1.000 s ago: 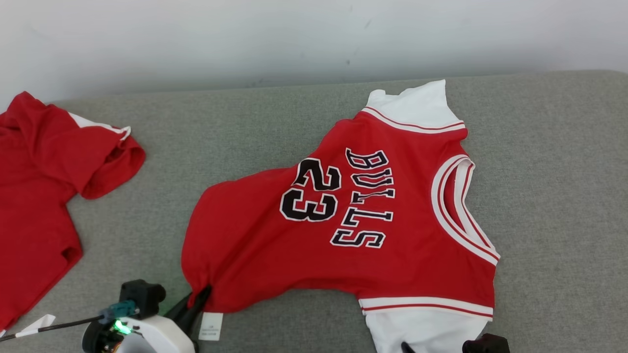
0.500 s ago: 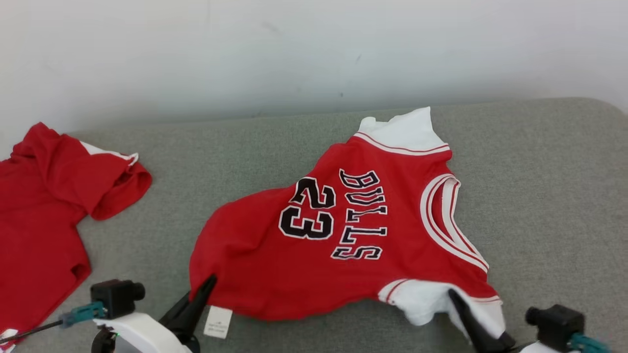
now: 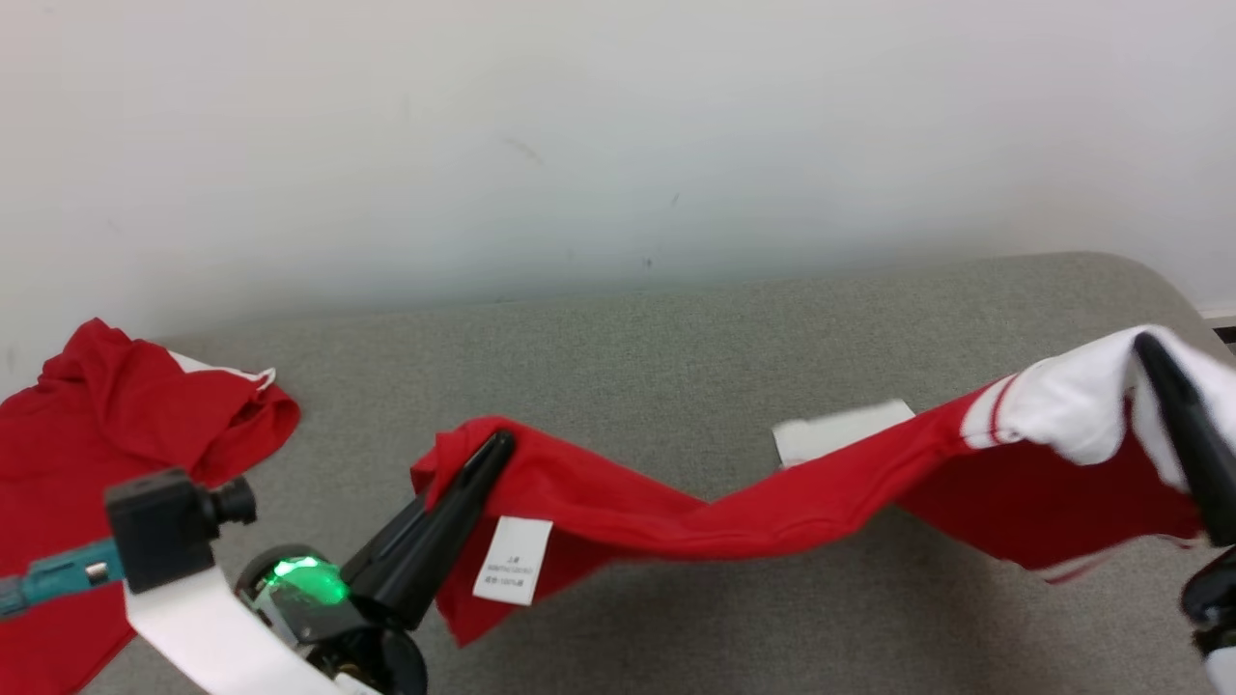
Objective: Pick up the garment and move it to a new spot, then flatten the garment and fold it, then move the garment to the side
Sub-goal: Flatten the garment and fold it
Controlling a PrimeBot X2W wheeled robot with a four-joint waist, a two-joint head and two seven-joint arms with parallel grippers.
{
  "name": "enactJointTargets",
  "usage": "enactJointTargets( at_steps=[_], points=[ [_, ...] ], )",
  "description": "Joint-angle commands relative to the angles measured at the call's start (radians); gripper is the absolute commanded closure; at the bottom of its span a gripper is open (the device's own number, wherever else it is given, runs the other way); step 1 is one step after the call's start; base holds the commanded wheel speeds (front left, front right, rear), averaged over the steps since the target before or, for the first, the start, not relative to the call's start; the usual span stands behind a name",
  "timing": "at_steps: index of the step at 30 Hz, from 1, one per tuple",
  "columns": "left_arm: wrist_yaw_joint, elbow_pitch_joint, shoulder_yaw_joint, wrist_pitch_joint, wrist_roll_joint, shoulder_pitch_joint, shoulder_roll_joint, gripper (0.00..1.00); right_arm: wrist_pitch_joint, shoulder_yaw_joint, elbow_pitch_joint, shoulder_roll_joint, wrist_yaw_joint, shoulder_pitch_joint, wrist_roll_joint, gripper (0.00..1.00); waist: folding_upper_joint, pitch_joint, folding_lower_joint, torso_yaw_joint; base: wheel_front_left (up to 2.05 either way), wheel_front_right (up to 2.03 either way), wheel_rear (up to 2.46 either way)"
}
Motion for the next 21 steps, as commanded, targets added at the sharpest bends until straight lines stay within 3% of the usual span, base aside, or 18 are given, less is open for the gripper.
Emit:
enactJointTargets(
  at_steps=[1, 8, 15, 19, 21],
  points=[
    [0.007, -0.019, 0.006, 0.006, -0.016, -0.012, 0.007, 1.0, 0.005, -0.017, -0.015, -0.007, 0.003, -0.017, 0.018, 1.0, 0.0, -0.002, 0.0, 0.0, 0.0, 0.0, 0.0],
    [0.143, -0.238, 0.094, 0.072, -0.081, -0.15, 0.0, 1.0, 0.119, -0.209, -0.161, -0.027, 0.003, -0.143, 0.14, 1.0, 0.0, -0.005, 0.0, 0.005, 0.0, 0.0, 0.0],
    [0.256, -0.245, 0.143, 0.159, -0.097, -0.362, 0.022, 1.0, 0.271, -0.285, -0.12, -0.028, 0.003, -0.33, 0.18, 1.0, 0.0, 0.052, 0.0, 0.017, 0.0, 0.0, 0.0],
    [0.269, -0.149, 0.136, 0.21, -0.076, -0.488, 0.046, 1.0, 0.351, -0.264, -0.044, 0.014, 0.003, -0.469, 0.14, 1.0, 0.0, 0.153, 0.0, 0.036, 0.0, 0.0, 0.0],
    [0.256, -0.07, 0.121, 0.232, -0.04, -0.567, 0.072, 1.0, 0.39, -0.236, 0.009, 0.048, 0.003, -0.558, 0.102, 1.0, 0.0, 0.218, 0.0, 0.048, 0.0, 0.0, 0.0]
  ],
)
